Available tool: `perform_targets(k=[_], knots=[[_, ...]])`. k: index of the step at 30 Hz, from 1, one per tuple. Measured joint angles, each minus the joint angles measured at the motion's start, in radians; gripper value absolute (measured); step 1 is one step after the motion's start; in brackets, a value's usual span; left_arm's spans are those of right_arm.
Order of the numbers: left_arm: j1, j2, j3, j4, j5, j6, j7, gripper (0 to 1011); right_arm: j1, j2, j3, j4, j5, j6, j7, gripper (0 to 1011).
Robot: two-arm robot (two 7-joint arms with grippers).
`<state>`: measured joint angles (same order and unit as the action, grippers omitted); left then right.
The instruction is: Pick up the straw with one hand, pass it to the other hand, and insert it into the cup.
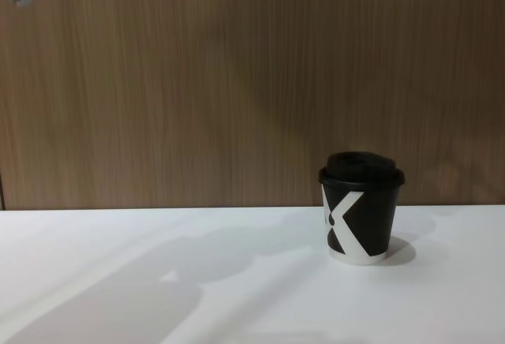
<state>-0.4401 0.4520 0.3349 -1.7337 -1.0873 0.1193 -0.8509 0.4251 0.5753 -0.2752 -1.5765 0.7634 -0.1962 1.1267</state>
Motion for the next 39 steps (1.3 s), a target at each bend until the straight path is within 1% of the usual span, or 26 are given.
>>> perform_targets(k=[1,3,4,5,6,7,8,11,13,16,23,24,27,28,29,30,31,35,37,38,39], knots=[[0.0,0.0,0.0,0.0,0.0,0.0,0.0,389,0.0,0.0,0.0,0.0,0.0,0.0,0.0,6],[0.0,0.0,0.0,0.0,0.0,0.0,0.0,348,0.0,0.0,0.0,0.0,0.0,0.0,0.0,6],[0.0,0.0,0.0,0.0,0.0,-0.001,0.0,292,0.0,0.0,0.0,0.0,0.0,0.0,0.0,6],[0.0,0.0,0.0,0.001,0.0,-0.001,0.001,292,0.0,0.0,0.0,0.0,0.0,0.0,0.0,6],[-0.001,0.0,0.001,0.001,0.0,-0.001,0.001,249,0.0,0.0,0.0,0.0,0.0,0.0,0.0,6],[-0.001,-0.001,0.001,0.001,0.0,-0.001,0.001,235,0.0,0.0,0.0,0.0,0.0,0.0,0.0,6],[-0.001,-0.001,0.001,0.001,0.0,-0.001,0.001,178,0.0,0.0,0.0,0.0,0.0,0.0,0.0,6],[-0.001,-0.001,0.001,0.001,0.0,-0.001,0.001,97,0.0,0.0,0.0,0.0,0.0,0.0,0.0,6],[-0.001,-0.001,0.001,0.001,0.0,-0.001,0.001,63,0.0,0.0,0.0,0.0,0.0,0.0,0.0,6],[-0.001,-0.001,0.001,0.002,0.0,-0.001,0.001,40,0.0,0.0,0.0,0.0,0.0,0.0,0.0,6],[-0.002,-0.001,0.001,0.002,0.0,-0.001,0.002,10,0.0,0.0,0.0,0.0,0.0,0.0,0.0,10],[-0.002,-0.001,0.001,0.002,0.0,-0.001,0.002,8,0.0,0.0,0.0,0.0,0.0,0.0,0.0,43],[-0.002,-0.001,0.001,0.002,0.0,-0.001,0.002,8,0.0,0.0,0.0,0.0,0.0,0.0,0.0,89],[-0.002,-0.001,0.001,0.002,0.0,-0.001,0.002,10,0.0,0.0,0.0,0.0,0.0,0.0,0.0,135],[-0.002,-0.001,0.001,0.002,0.0,-0.001,0.002,10,0.0,0.0,0.0,0.0,0.0,0.0,0.0,156],[-0.002,-0.001,0.001,0.002,0.0,-0.001,0.002,10,0.0,0.0,0.0,0.0,0.0,0.0,0.0,212],[-0.002,-0.001,0.001,0.002,0.0,-0.001,0.002,8,0.0,0.0,0.0,0.0,0.0,0.0,0.0,212],[-0.002,-0.001,0.001,0.002,0.0,-0.001,0.002,10,0.0,0.0,0.0,0.0,0.0,0.0,0.0,344],[-0.002,-0.001,0.001,0.002,0.0,-0.001,0.002,8,0.0,0.0,0.0,0.0,0.0,0.0,0.0,381],[-0.002,-0.001,0.001,0.002,0.0,-0.001,0.002,10,0.0,0.0,0.0,0.0,0.0,0.0,0.0,439],[-0.002,-0.001,0.001,0.002,0.0,-0.001,0.002,10,0.0,0.0,0.0,0.0,0.0,0.0,0.0,468]])
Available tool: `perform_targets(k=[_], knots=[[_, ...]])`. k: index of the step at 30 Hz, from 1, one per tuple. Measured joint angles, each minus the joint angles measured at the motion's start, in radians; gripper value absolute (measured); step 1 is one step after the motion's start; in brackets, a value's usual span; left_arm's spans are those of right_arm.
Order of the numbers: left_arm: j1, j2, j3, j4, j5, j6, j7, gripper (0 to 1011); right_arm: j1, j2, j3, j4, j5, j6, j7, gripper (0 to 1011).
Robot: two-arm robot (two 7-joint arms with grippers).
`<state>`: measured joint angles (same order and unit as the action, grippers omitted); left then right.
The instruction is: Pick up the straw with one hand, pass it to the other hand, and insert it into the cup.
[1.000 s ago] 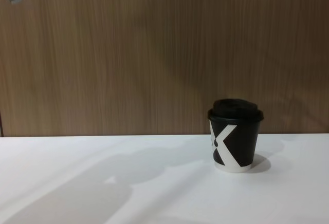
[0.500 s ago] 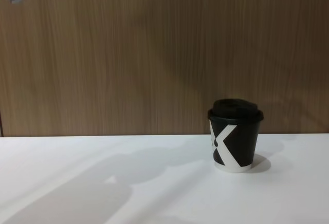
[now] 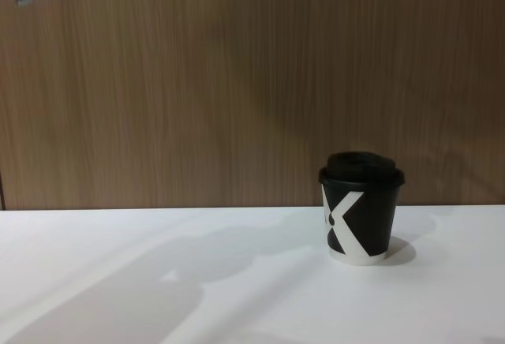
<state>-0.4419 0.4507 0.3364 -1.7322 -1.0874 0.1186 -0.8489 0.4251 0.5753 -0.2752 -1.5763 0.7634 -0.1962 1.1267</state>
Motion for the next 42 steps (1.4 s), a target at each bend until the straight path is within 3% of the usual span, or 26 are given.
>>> perform_targets(k=[9,18,25,32,42], knots=[[0.003,0.005,0.0,-0.002,0.009,-0.008,0.015,8,0.0,0.0,0.0,0.0,0.0,0.0,0.0,743],[0.016,0.018,-0.006,-0.016,0.056,-0.04,0.078,8,0.0,0.0,0.0,0.0,0.0,0.0,0.0,998],[0.024,0.026,-0.007,-0.031,0.116,-0.075,0.144,8,0.0,0.0,0.0,0.0,0.0,0.0,0.0,1001],[0.024,0.028,0.011,-0.041,0.206,-0.109,0.226,8,0.0,0.0,0.0,0.0,0.0,0.0,0.0,1001],[-0.018,0.028,0.07,-0.043,0.344,-0.098,0.31,8,0.0,0.0,0.0,0.0,0.0,0.0,0.0,1001]])
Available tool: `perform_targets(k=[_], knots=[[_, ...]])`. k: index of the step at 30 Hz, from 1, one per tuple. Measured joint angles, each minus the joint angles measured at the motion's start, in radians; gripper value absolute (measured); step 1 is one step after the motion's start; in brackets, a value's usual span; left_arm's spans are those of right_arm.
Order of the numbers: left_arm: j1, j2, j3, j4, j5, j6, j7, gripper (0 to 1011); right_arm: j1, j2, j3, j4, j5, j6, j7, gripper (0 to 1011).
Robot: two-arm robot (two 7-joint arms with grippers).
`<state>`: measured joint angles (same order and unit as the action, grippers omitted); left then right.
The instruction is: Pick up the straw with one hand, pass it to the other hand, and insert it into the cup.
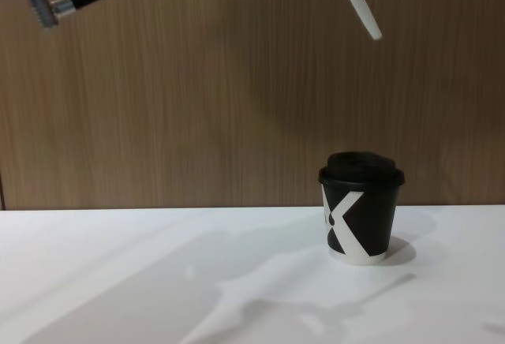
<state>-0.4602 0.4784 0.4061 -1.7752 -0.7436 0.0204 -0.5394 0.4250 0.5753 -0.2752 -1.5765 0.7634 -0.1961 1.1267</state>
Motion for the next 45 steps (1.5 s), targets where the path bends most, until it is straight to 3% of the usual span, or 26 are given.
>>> perform_targets(k=[7,22,45], knots=[[-0.042,0.006,0.041,0.001,0.049,0.059,0.017,10,0.0,0.0,0.0,0.0,0.0,0.0,0.0,1001],[-0.113,0.028,0.098,-0.002,0.1,0.161,0.038,8,0.0,0.0,0.0,0.0,0.0,0.0,0.0,1001],[-0.191,0.015,0.162,0.076,0.123,0.204,0.036,8,0.0,0.0,0.0,0.0,0.0,0.0,0.0,1001]])
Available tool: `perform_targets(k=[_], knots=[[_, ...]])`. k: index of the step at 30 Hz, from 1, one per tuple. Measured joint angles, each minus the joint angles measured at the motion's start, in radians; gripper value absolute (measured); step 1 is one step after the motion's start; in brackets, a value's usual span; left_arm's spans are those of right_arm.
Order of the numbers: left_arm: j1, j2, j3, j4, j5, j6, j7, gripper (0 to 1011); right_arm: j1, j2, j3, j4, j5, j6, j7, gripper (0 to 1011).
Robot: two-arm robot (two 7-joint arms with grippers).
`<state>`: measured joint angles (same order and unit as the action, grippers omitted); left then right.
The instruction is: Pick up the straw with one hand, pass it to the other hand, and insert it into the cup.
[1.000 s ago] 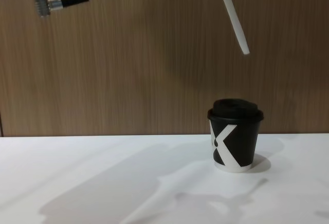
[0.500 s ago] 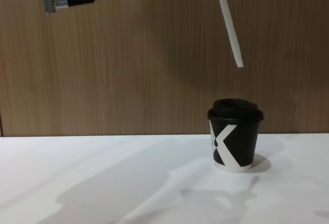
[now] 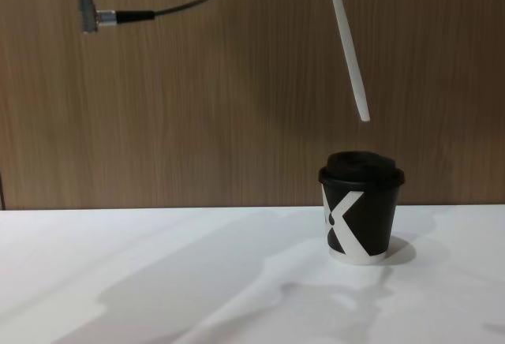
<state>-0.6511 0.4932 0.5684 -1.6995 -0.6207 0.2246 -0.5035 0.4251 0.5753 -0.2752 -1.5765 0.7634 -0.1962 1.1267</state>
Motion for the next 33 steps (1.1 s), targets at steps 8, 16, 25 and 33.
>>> perform_targets(k=[8,16,25,33], knots=[[-0.016,-0.014,0.014,0.031,0.008,0.001,-0.005,10,0.0,0.0,0.0,0.0,0.0,0.0,0.0,1001],[-0.027,-0.032,0.027,0.063,0.022,-0.004,-0.009,10,0.0,0.0,0.0,0.0,0.0,0.0,0.0,1001],[-0.036,-0.048,0.037,0.089,0.043,-0.009,-0.01,10,0.0,0.0,0.0,0.0,0.0,0.0,0.0,1001],[-0.041,-0.063,0.043,0.11,0.058,-0.016,-0.01,10,0.0,0.0,0.0,0.0,0.0,0.0,0.0,1001]])
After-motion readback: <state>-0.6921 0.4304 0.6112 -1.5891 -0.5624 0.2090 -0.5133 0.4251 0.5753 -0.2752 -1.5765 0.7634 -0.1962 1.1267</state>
